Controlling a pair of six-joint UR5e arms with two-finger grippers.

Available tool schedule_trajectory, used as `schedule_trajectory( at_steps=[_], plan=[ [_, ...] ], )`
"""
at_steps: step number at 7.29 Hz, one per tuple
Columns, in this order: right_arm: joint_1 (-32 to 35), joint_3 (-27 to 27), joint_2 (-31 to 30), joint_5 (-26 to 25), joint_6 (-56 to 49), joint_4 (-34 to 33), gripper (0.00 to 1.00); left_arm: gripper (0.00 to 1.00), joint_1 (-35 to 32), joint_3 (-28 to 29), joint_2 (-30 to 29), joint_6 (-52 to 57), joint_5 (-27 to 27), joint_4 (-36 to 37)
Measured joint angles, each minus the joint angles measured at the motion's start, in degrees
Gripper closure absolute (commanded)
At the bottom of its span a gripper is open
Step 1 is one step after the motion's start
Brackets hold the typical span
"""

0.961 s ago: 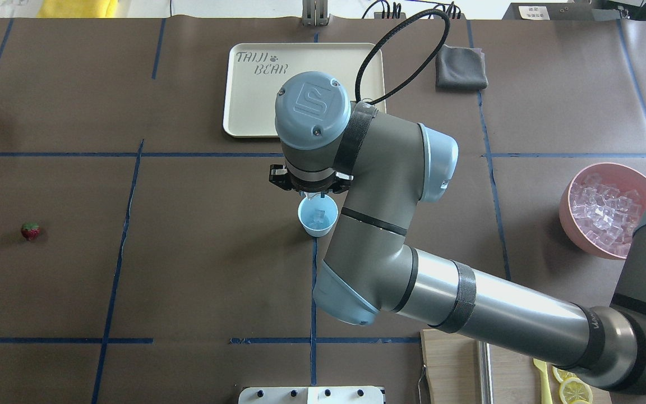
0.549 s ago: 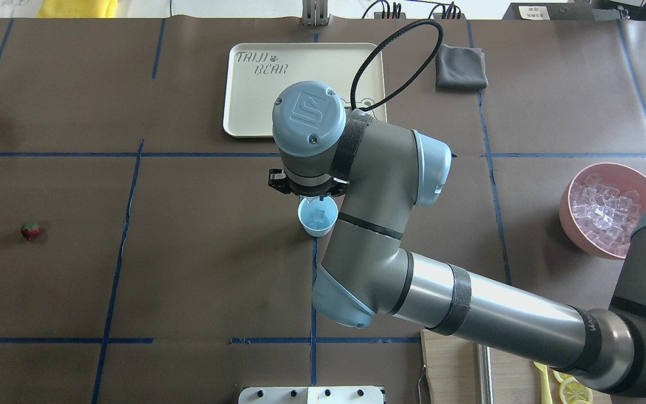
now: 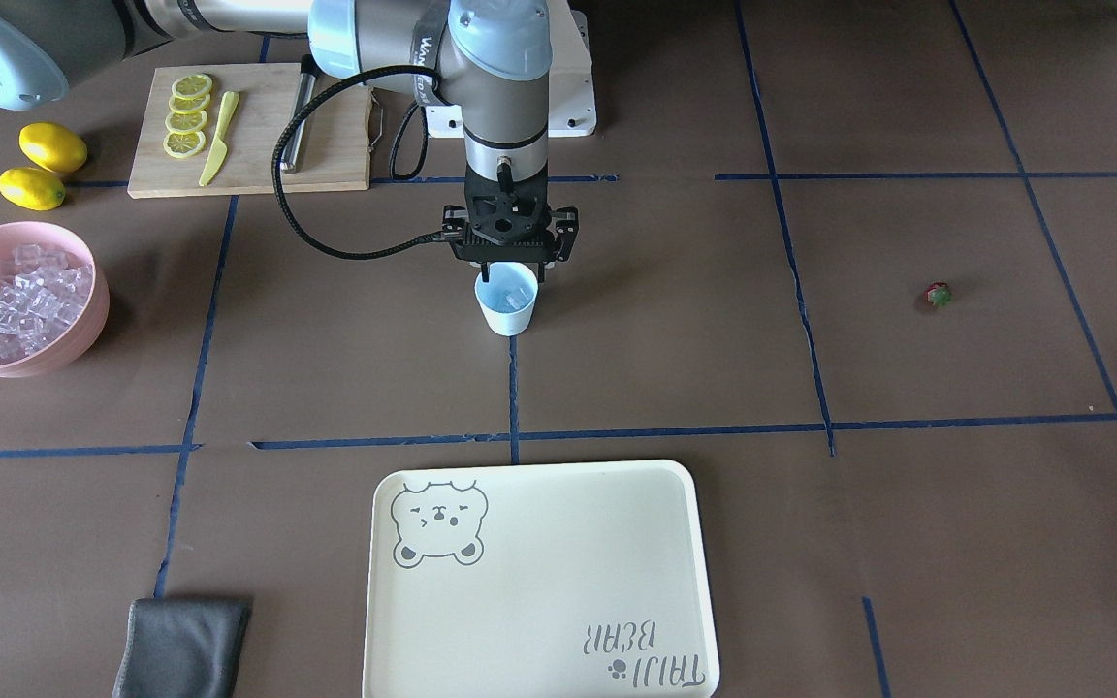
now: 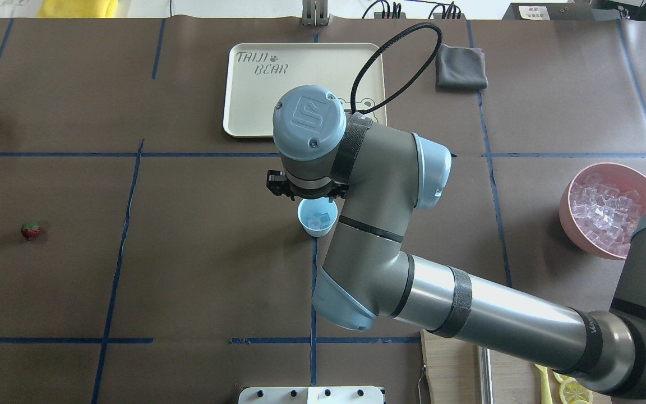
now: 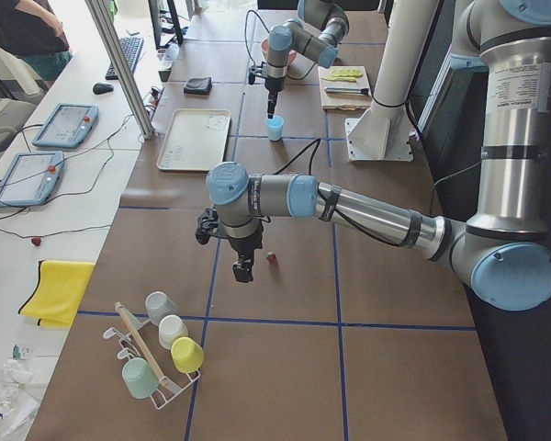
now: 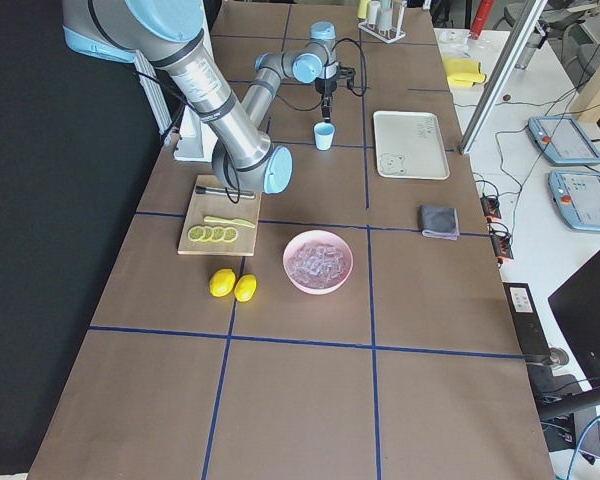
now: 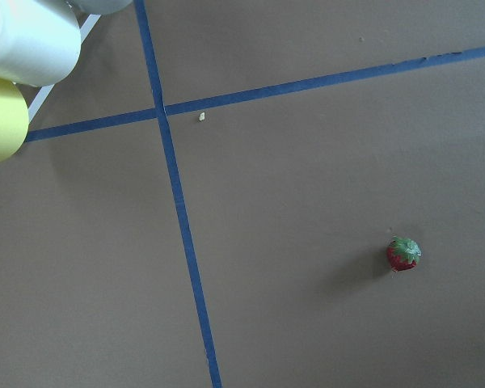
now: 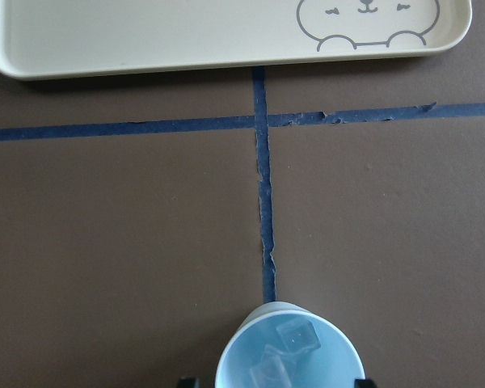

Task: Put ice and strawberries in cup
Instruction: 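Move the right gripper back over the pink bowl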

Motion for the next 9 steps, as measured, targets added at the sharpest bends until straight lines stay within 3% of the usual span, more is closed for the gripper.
schedule_trajectory(
  at_steps=[3,5,7,9],
  plan=[
    [1.8,0.1,-0.1,0.5,-2.2,-0.1,0.0,0.0,0.1,-0.1,-0.1,0.0,0.0,0.0],
    [7.7,0.6,-1.8,4.9,-9.2,-0.2,0.0,0.0,0.2,-0.3,-0.4,0.1,0.1,0.0],
    [17.2,4.4,-8.5,12.4,-21.9,-0.2,0.0,0.0,0.2,-0.4,-0.6,0.1,0.4,0.1],
    [27.2,9.4,-19.2,18.6,-39.2,-0.1,0.0,0.0,0.2,-0.7,-1.1,-0.1,0.2,-0.1]
  ],
)
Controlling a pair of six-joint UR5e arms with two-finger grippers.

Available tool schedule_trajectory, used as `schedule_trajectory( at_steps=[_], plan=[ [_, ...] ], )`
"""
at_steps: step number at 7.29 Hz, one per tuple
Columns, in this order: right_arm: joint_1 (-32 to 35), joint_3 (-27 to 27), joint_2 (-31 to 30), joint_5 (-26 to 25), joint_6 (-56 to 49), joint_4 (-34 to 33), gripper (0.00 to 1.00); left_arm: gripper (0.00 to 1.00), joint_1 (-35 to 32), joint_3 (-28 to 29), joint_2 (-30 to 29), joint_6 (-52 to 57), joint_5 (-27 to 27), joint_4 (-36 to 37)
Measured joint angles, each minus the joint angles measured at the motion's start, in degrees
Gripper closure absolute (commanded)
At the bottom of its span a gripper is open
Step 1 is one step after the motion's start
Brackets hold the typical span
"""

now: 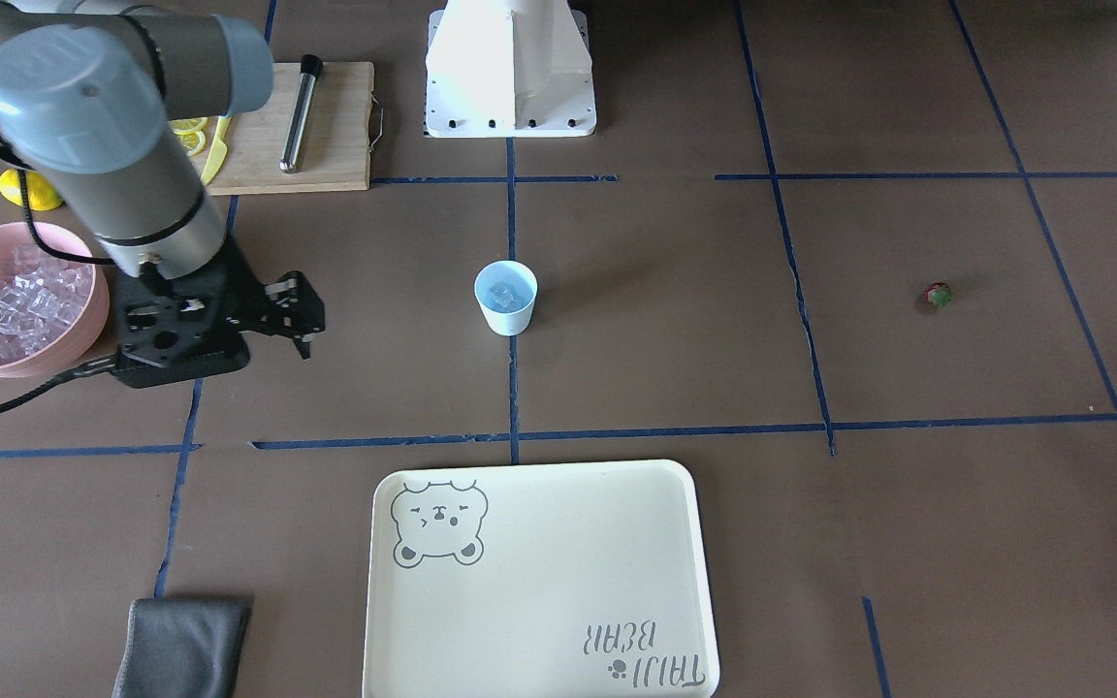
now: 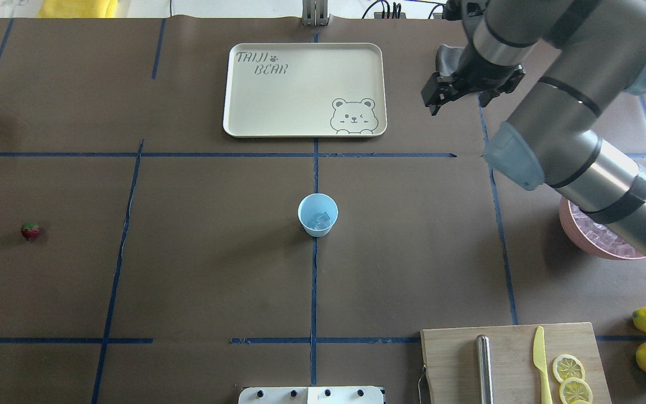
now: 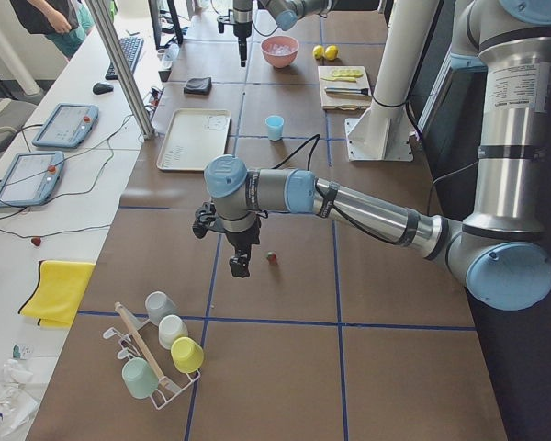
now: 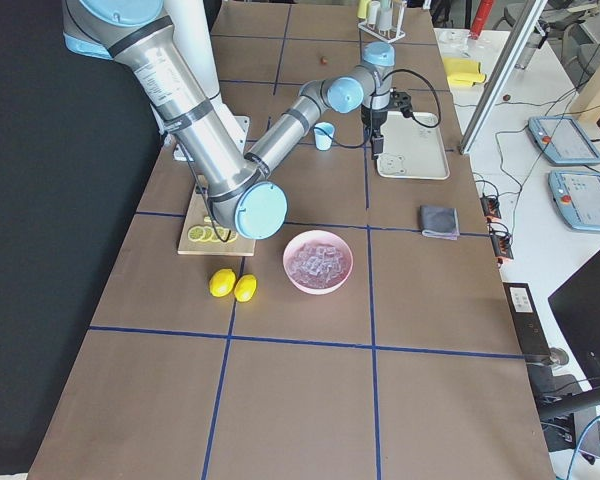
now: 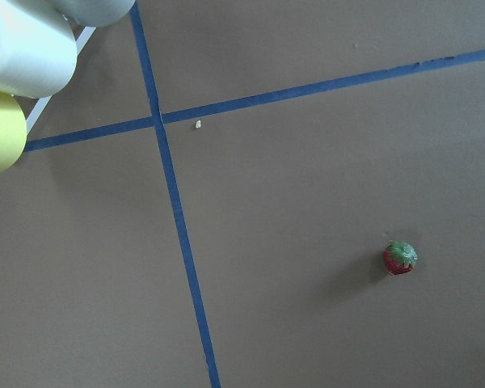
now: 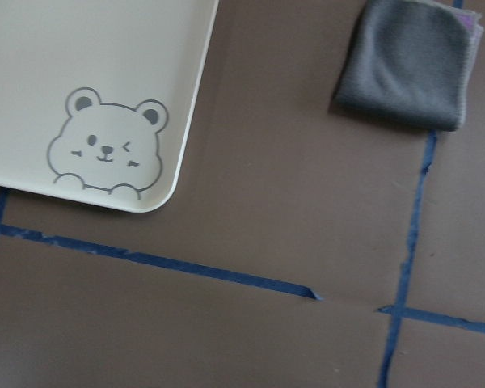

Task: Put ice and strawberries in cup
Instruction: 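Move the right gripper back over the pink bowl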

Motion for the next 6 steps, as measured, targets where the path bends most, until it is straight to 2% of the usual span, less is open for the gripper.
schedule_trajectory(
  at_steps=[2,4,6],
  plan=[
    [10.6,3.1,-12.0,6.0,-19.9,0.4,0.0,0.0,0.0,-0.7,-0.3,-0.1,-0.1,-0.8],
    [22.1,3.6,-24.1,10.2,-40.2,0.6,0.0,0.0,0.0,-1.3,-0.5,-0.1,0.1,-3.7],
    [31.1,3.6,-34.4,11.8,-50.1,0.6,0.0,0.0,0.1,-0.8,-1.0,-0.2,-0.1,-6.1]
  ],
)
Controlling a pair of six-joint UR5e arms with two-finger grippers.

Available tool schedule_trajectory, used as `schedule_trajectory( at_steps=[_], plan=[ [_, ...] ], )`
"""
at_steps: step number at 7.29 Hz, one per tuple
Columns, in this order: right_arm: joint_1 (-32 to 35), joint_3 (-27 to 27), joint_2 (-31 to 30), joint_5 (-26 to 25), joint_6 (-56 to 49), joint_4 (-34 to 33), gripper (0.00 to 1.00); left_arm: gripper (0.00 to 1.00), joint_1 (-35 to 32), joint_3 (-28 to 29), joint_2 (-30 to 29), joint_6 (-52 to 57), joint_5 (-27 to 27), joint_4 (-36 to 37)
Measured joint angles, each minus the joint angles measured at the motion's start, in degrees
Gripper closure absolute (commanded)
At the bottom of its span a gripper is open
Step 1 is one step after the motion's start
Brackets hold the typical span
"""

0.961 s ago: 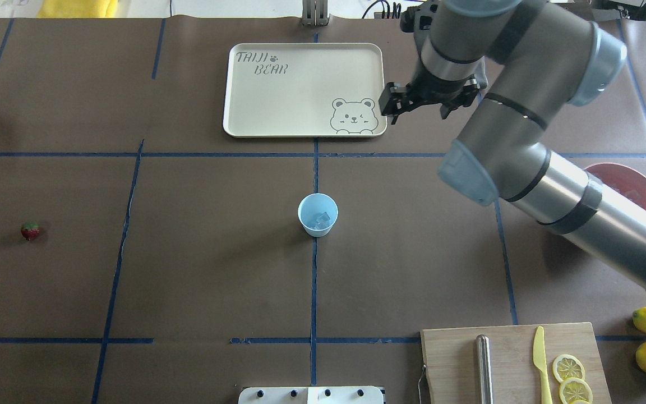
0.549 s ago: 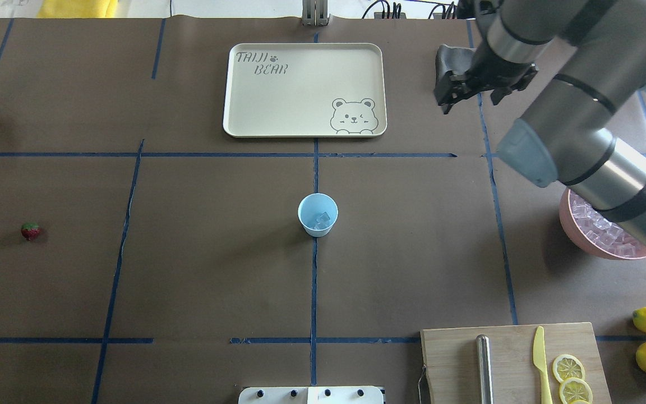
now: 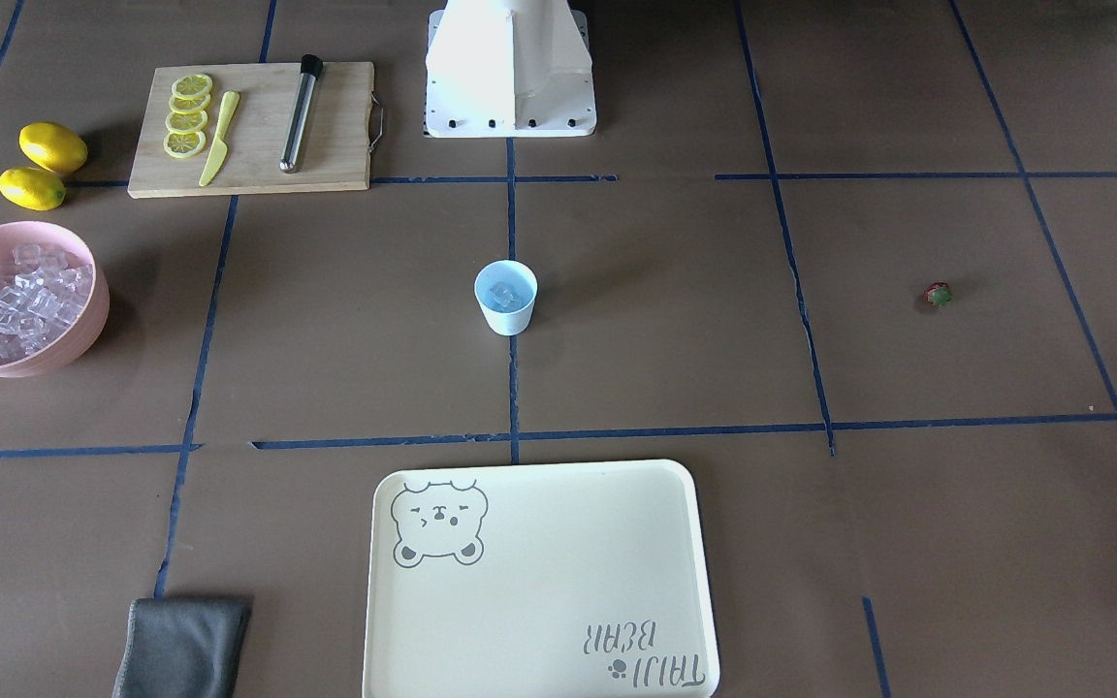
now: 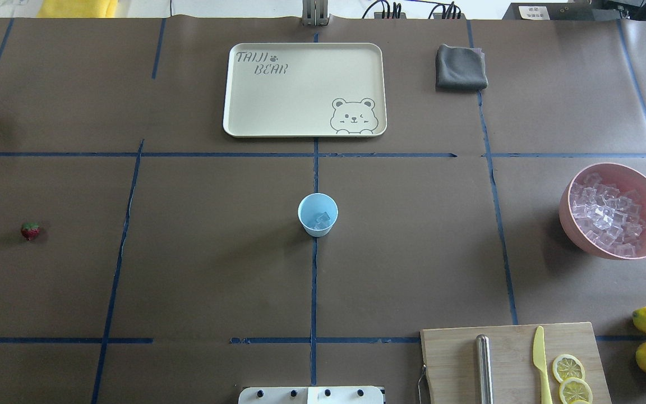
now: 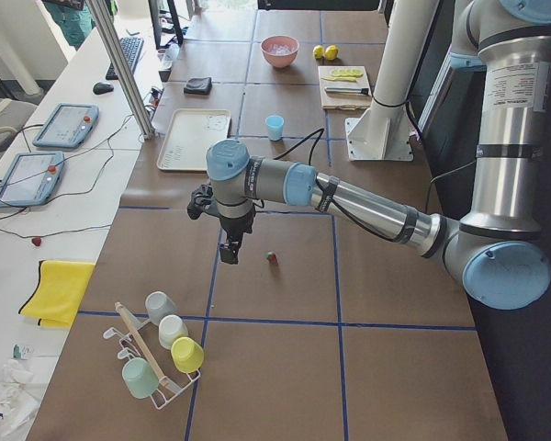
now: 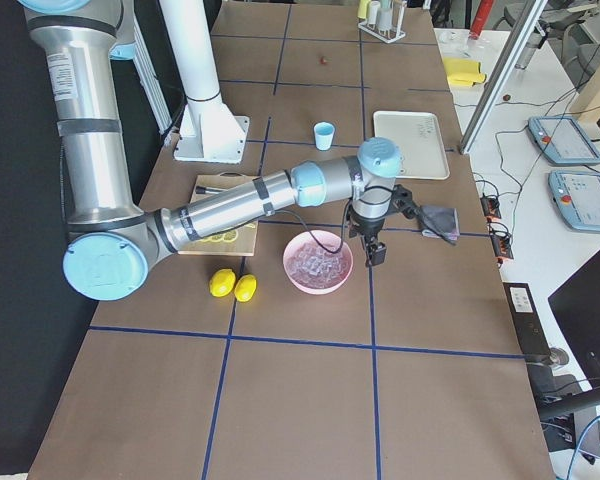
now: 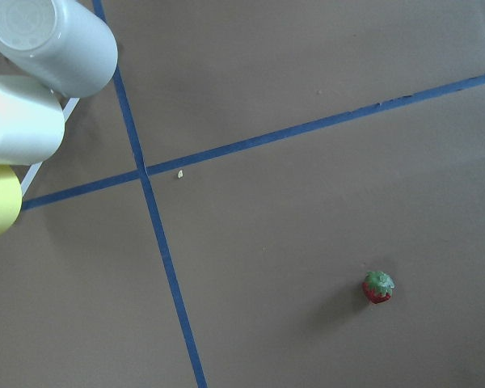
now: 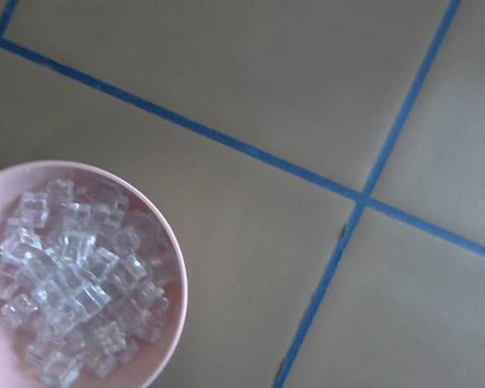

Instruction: Put ice and strawberries in cup

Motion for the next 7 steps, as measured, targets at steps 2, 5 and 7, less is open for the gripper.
schedule_trajectory(
  at_steps=[2,5,7],
  plan=[
    [6.6,-0.4,-6.3,1.1,1.4,-0.2,0.0,0.0,0.0,0.5,-0.7,-0.2,-3.3,-0.1],
    [8.3,-0.3,-8.0,1.4,6.8,0.0,0.0,0.0,0.1,-0.8,1.0,-3.4,-4.5,-1.1],
    [8.4,-0.3,-7.7,1.5,7.1,0.0,0.0,0.0,0.8,-2.1,3.9,-6.1,-3.0,-4.9]
  ],
)
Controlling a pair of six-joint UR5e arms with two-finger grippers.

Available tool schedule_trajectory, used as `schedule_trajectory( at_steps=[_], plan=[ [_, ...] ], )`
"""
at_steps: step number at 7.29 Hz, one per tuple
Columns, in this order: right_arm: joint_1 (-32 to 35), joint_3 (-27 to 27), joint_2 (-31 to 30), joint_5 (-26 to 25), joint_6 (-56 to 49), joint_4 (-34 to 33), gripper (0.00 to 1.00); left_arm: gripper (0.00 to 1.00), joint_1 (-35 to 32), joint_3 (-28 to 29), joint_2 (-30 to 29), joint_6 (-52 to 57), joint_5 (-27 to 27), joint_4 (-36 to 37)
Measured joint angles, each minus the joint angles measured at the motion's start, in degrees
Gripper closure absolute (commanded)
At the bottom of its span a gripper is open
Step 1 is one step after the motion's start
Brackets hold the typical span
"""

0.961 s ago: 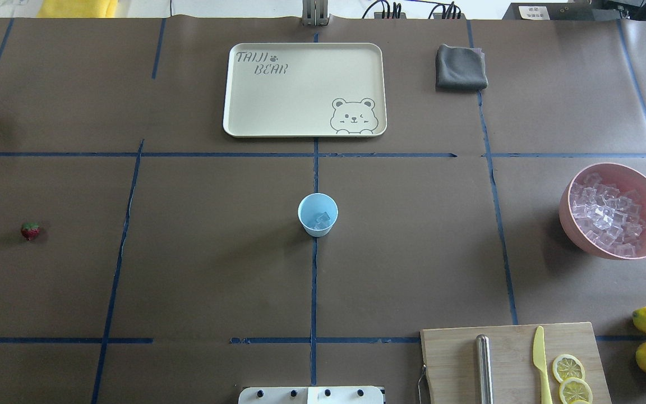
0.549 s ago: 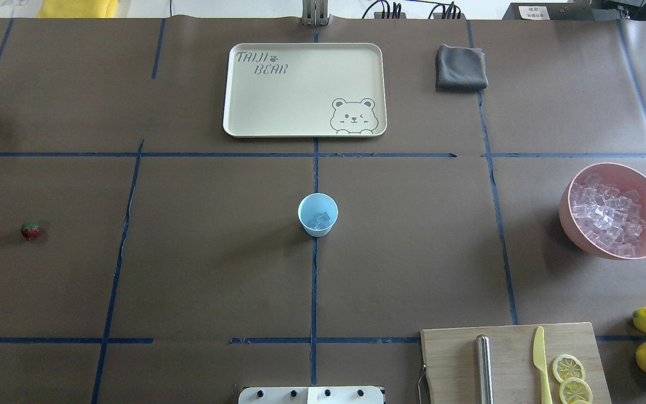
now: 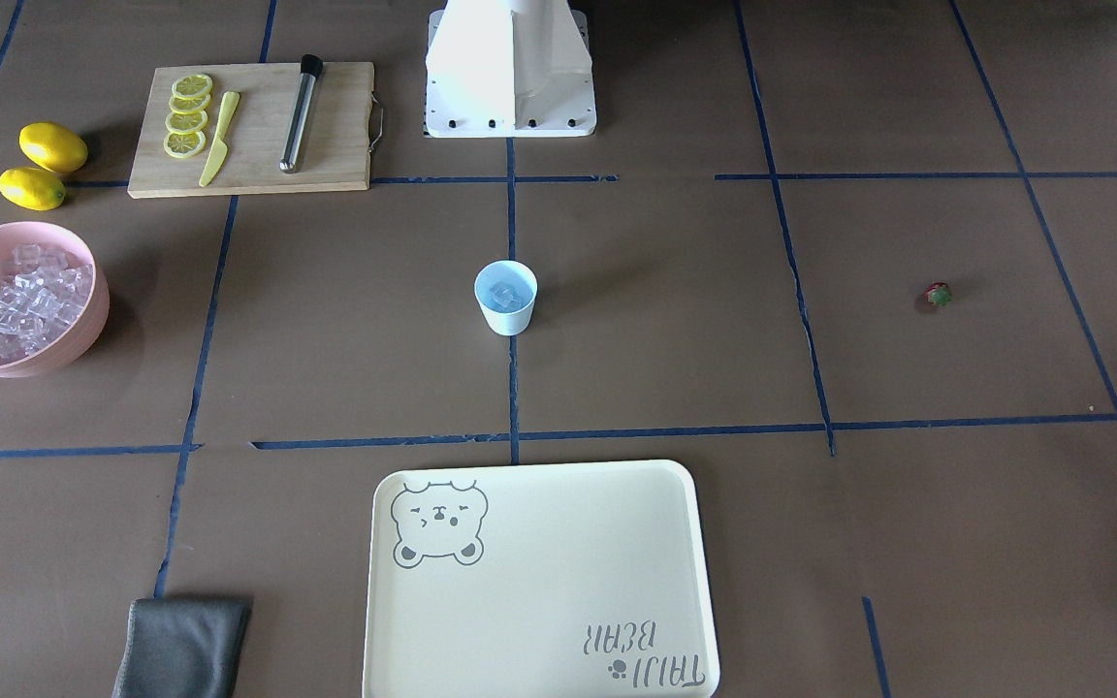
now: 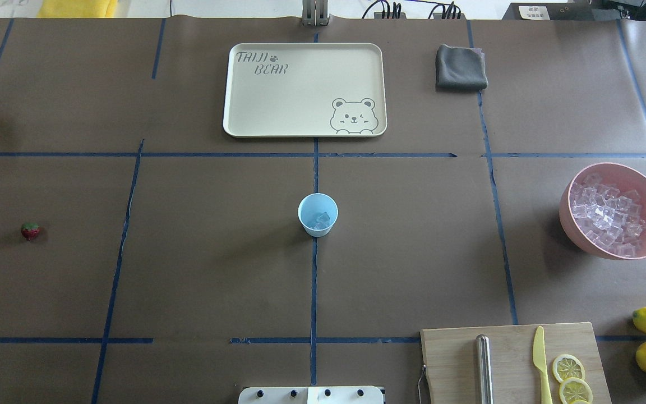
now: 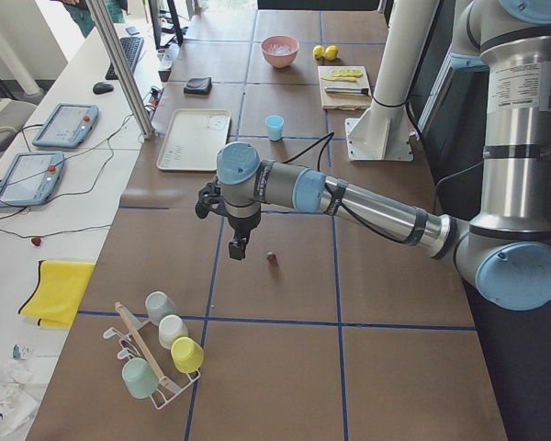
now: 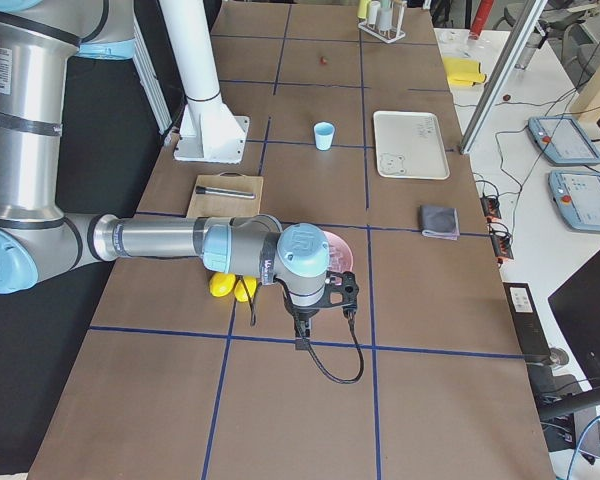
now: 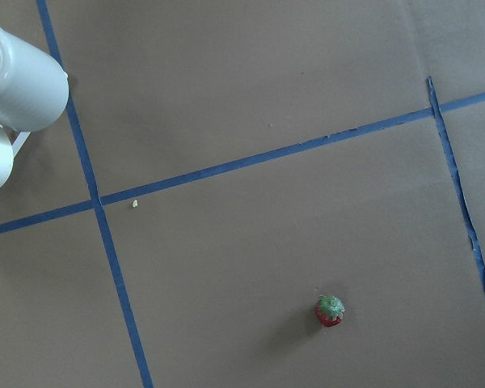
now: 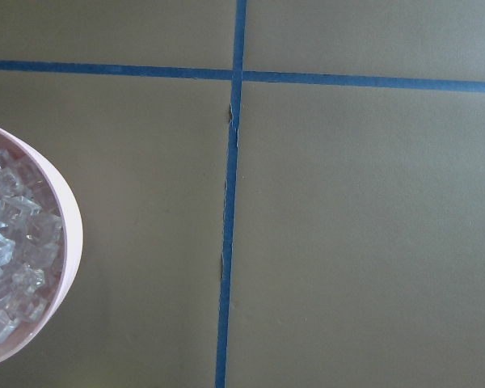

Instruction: Put ice and strawberries in cup

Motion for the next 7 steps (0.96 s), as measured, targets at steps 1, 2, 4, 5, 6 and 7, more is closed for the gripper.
schedule_trajectory(
  at_steps=[1,2,4,5,6,7],
  plan=[
    [0.0,0.0,0.0,0.0,0.0,0.0,0.0,0.0,2.4,-0.3,1.3,-4.4,1.9,-4.1],
    [0.0,0.0,0.0,0.0,0.0,0.0,0.0,0.0,6.7,-0.4,3.5,-10.9,4.8,-10.8],
    [0.0,0.0,0.0,0.0,0.0,0.0,0.0,0.0,16.6,-0.1,7.7,-24.8,10.8,-24.5],
    [0.0,0.0,-0.1,0.0,0.0,0.0,0.0,0.0,21.8,0.3,8.6,-30.9,14.3,-29.0],
    [0.0,0.0,-0.1,0.0,0.0,0.0,0.0,0.0,26.6,1.3,8.8,-36.4,17.9,-32.8],
    [0.0,0.0,-0.2,0.0,0.0,0.0,0.0,0.0,30.2,3.6,8.7,-40.6,20.6,-37.2]
  ],
)
